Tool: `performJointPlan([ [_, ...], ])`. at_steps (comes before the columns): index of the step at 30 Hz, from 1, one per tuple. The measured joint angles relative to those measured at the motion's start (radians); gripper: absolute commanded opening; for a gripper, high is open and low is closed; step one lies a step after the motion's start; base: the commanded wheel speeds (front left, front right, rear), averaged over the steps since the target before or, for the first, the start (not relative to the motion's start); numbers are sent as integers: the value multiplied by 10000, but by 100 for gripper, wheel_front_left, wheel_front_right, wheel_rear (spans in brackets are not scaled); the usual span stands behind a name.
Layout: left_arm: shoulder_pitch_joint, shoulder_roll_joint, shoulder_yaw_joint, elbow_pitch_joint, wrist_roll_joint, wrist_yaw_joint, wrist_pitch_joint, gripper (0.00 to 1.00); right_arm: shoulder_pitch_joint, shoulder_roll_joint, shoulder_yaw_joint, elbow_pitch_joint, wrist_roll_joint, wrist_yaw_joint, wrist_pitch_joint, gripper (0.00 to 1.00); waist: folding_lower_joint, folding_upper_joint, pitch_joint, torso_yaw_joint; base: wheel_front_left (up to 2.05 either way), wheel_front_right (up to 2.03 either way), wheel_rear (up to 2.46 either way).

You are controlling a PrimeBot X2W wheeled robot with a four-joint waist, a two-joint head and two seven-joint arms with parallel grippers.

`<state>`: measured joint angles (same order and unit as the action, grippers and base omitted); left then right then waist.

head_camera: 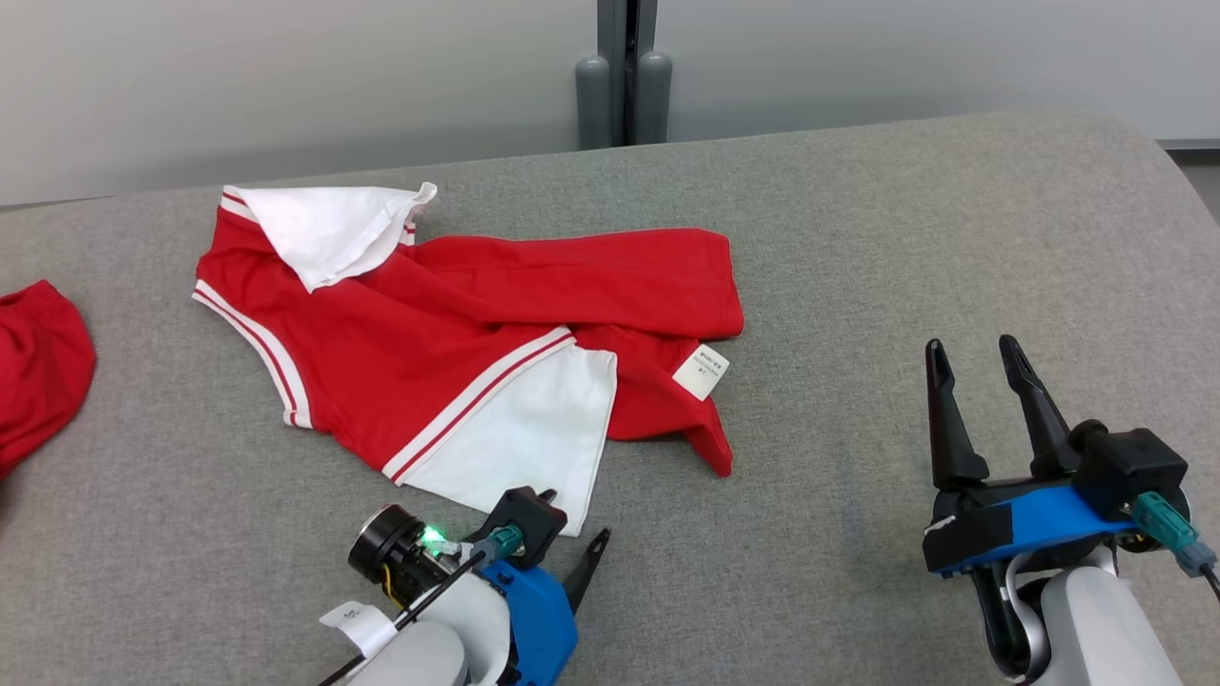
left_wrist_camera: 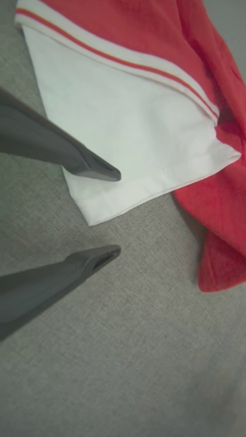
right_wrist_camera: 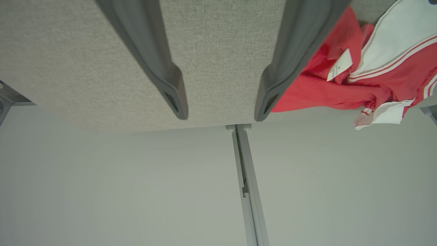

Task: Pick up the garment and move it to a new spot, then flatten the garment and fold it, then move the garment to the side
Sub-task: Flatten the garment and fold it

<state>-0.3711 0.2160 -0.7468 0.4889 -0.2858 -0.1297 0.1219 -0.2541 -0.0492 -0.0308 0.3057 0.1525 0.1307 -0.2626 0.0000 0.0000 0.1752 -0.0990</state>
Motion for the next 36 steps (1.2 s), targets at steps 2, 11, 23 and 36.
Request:
performJointPlan([
  [2, -9, 40, -79, 186, -121, 0, 12, 100, -7, 0, -2, 0, 2, 0, 2, 100, 0, 0, 30, -34, 0, 0, 0],
  [11, -380, -132, -107, 1404, -407, -2, -552, 100, -39, 0, -23, 10, 0, 0, 0, 100, 0, 0, 97, -141, 0, 0, 0],
  [23, -890, -449, -81, 2577, -719, 0, -2232, 0, 22, 0, -132, 40, -90, 0, 2, 100, 0, 0, -162, 148, 0, 0, 0],
  [36, 52, 441, 420, 679, -1133, 644, -2890, 0, 495, 2, -157, 142, 0, 0, 2, 100, 0, 0, -756, 1305, 0, 0, 0],
])
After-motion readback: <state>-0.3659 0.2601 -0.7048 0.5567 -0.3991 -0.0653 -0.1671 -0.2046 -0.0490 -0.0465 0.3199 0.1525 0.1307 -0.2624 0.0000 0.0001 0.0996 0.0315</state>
